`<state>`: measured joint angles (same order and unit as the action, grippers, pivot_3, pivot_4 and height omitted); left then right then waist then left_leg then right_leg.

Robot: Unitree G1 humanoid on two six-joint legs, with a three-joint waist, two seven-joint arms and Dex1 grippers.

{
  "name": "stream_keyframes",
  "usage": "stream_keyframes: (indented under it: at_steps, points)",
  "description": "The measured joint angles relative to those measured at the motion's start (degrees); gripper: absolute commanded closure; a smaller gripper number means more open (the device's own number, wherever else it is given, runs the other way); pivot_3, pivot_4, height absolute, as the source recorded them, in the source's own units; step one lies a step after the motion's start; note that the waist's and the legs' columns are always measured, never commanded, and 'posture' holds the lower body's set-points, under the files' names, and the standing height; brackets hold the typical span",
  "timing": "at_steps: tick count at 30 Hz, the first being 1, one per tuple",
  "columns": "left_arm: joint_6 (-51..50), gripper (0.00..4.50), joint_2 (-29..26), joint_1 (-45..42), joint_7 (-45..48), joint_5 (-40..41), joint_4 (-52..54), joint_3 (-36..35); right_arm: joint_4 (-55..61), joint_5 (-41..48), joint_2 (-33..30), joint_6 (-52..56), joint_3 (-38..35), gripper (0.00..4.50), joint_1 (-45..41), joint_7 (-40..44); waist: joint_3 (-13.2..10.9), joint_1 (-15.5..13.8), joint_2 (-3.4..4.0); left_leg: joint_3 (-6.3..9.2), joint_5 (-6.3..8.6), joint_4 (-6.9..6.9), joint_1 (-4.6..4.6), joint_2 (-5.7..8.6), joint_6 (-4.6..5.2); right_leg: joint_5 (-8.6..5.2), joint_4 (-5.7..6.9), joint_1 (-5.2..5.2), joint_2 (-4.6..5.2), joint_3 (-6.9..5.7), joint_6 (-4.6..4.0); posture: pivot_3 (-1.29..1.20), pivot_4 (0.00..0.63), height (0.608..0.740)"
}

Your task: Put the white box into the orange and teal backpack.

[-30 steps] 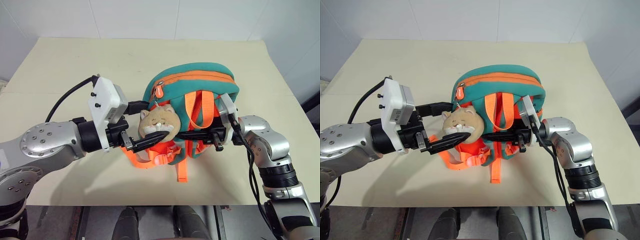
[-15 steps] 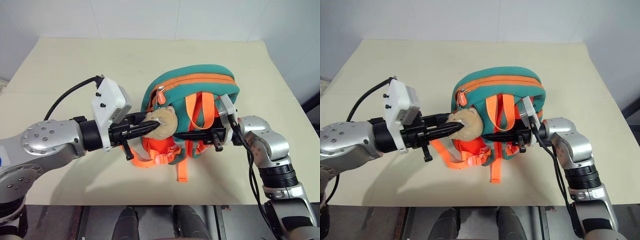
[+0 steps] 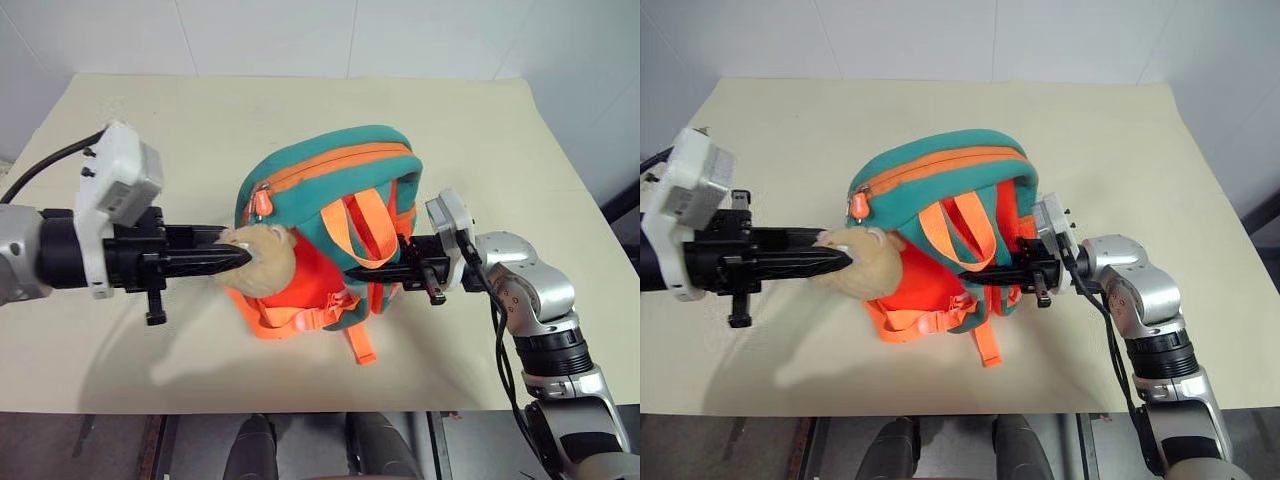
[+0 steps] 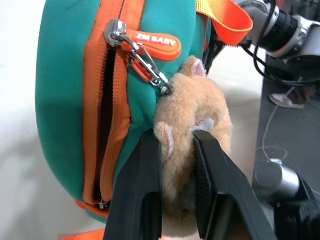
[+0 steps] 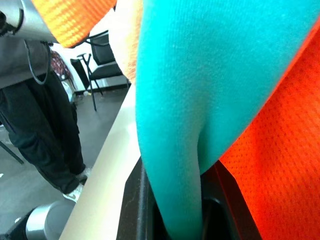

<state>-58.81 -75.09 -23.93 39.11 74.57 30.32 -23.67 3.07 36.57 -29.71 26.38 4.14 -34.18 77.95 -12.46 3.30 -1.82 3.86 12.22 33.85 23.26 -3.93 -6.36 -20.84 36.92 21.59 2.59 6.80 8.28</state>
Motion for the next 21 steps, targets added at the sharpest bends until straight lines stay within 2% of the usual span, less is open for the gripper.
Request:
stream_keyframes:
  at_steps: [2,11,15,21]
  points:
    - [1.95,4.06,-0.35,-0.02,4.53,-3.71,-2.54,0.65,0.59,0.24,0.45,-0.01,0.00,4.50,0.05,-0.21,0.00,0.04,0.00,0.00,0.00,-0.04,-0.01,0.00,0.00,-0.01,0.00,0.01,0.00,0.00,-0.01,0.00,0.150,0.740]
    - [4.22,4.06,0.09,0.14,13.15,-7.42,-6.37,1.79,2.49,1.16,0.58,0.17,0.00,4.50,1.55,-1.36,-0.01,0.12,0.01,0.00,0.02,-0.13,0.02,-0.02,0.00,-0.08,0.00,0.07,-0.01,-0.01,-0.03,0.00,0.150,0.740]
    - [5.67,4.07,3.28,-0.60,12.69,-9.21,-6.33,2.10,3.01,1.28,0.58,0.44,0.00,4.50,1.59,-2.01,-0.01,-0.08,0.01,-0.01,0.02,-0.08,0.03,-0.02,0.00,-0.08,0.01,0.06,0.00,-0.02,-0.02,0.00,0.150,0.740]
    - [4.59,4.08,9.77,-0.06,8.95,-5.68,-1.43,2.49,3.03,1.61,0.62,1.22,0.00,4.50,1.84,-2.56,-0.01,-0.16,0.01,0.00,0.03,-0.01,0.04,-0.02,0.01,-0.07,0.06,0.03,0.02,-0.02,0.00,0.00,0.150,0.740]
